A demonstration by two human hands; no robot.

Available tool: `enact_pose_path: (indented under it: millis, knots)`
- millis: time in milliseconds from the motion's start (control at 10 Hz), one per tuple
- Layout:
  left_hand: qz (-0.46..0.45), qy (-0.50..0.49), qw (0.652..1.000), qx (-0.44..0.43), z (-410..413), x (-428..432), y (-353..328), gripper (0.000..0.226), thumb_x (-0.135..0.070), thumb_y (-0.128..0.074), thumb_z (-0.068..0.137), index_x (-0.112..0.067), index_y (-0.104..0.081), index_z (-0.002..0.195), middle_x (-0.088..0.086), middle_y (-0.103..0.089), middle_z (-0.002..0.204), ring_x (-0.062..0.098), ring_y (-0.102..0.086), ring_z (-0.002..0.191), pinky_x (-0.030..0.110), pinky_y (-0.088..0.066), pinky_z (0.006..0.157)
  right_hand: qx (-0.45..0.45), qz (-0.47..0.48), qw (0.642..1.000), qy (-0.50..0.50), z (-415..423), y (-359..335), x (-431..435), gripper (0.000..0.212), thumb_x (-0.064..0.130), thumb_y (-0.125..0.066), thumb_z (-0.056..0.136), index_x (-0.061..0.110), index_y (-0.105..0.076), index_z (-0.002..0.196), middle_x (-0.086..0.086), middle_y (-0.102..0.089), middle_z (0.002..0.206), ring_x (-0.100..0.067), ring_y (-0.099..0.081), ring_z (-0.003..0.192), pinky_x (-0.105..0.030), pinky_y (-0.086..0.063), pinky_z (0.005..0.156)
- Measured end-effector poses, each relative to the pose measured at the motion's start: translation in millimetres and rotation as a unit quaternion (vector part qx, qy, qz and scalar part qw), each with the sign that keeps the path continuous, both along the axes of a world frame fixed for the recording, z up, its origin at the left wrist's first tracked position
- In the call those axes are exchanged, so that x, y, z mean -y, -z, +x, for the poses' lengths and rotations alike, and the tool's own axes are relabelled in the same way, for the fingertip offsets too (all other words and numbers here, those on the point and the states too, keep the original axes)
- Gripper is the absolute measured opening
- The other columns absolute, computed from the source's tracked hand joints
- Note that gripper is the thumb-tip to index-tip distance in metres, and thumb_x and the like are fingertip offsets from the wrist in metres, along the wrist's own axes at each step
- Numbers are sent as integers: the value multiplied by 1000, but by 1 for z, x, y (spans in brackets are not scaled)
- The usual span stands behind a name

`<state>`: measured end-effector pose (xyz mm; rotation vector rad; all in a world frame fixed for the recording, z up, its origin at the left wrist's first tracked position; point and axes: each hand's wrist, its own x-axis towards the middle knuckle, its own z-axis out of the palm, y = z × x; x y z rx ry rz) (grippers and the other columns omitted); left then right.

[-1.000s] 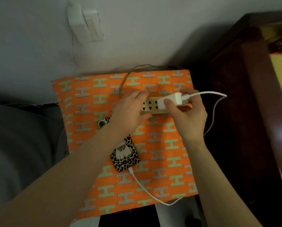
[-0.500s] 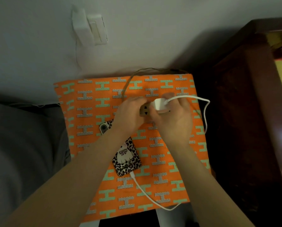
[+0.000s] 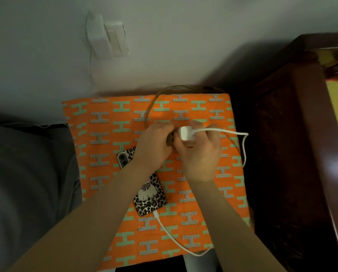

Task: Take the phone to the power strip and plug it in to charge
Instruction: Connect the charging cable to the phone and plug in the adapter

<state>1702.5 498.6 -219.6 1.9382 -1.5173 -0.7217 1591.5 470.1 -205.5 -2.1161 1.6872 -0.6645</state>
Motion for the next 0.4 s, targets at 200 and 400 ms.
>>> enact_pose_path:
  millis: [200,400]
  knots:
    - [30,12,999,16,3,1,4,22,-17,-65,72,-15,-67,94,-2,-68,89,12,-58,86,22,-38,74,24,5,1000,-5,-4,6,-1,46,30,-80,74,9,-66,112,-18,-63,94,-34,-60,84,-40,-51,68]
    - [146,90,985,26,14,14,-40,44,-31,-73,70,-19,-57,110,-2,-61,111,22,-56,112,26,-44,80,-9,156,985,-67,-20,-32,9,67,38,-77,78,12,-51,135,-17,-61,119,-35,-62,99,-45,-54,77]
